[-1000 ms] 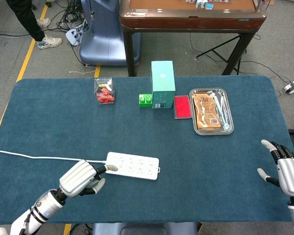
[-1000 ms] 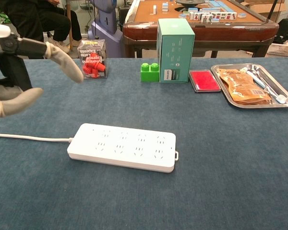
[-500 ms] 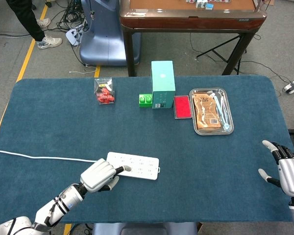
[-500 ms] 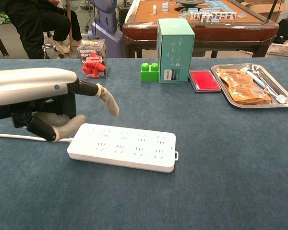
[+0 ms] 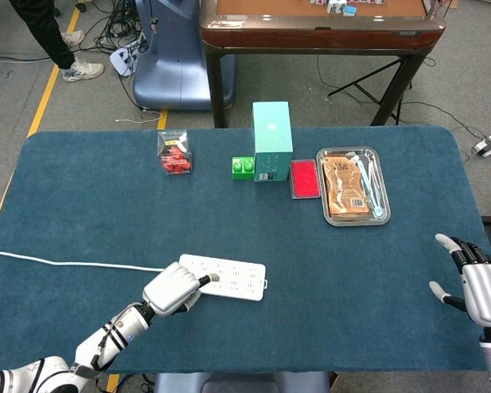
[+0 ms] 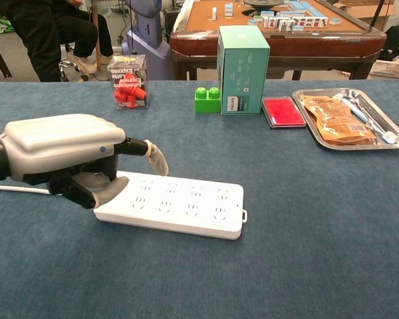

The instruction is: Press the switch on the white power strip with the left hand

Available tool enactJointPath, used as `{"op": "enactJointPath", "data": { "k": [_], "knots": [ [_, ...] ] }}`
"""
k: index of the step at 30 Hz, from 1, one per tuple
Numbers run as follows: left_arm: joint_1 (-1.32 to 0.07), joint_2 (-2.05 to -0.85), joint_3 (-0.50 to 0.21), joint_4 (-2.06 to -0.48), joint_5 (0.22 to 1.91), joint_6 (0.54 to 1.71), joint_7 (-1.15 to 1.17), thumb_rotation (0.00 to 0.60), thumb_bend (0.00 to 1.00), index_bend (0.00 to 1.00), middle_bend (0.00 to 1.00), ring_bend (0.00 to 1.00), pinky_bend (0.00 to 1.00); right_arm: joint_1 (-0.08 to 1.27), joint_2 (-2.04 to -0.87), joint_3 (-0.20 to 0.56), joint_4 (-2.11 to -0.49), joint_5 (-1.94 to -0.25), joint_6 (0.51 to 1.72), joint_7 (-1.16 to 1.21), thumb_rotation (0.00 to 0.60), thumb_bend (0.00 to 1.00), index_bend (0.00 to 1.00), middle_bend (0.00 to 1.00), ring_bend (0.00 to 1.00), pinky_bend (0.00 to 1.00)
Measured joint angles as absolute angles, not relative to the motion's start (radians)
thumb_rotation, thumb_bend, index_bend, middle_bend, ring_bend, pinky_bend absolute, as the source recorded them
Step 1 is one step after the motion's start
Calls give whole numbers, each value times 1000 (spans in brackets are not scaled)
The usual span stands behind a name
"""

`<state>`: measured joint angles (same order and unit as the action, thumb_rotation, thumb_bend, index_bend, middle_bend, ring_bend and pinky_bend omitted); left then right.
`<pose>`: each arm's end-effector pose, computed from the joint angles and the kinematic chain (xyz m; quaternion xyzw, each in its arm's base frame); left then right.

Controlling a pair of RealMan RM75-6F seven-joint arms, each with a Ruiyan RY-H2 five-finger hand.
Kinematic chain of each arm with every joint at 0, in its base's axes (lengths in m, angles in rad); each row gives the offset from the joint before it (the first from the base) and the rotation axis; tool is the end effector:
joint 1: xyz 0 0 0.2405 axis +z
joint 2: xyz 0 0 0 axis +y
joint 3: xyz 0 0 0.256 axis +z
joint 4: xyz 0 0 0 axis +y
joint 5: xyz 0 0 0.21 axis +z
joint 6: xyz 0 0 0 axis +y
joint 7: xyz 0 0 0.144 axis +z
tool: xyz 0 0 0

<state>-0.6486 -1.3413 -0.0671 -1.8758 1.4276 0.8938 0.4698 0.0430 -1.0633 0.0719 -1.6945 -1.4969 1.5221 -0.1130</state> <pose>-0.1131 0.2493 0.0061 -0.8470 -0.2706 -0.3568 0.2864 -0.3025 -0.1718 0.1772 0.5912 -0.3577 0.3687 0.6218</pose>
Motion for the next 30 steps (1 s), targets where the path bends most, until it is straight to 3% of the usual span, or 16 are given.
{"op": "enactJointPath", "data": {
  "k": [30],
  "knots": [
    [-686,-1413,-23,-1780,1254,925,631,600,654,284,1000,1000,1000,58,-1067,73,-1699,-1489,1495,-123,600,145,199,256,251,439]
  ]
}}
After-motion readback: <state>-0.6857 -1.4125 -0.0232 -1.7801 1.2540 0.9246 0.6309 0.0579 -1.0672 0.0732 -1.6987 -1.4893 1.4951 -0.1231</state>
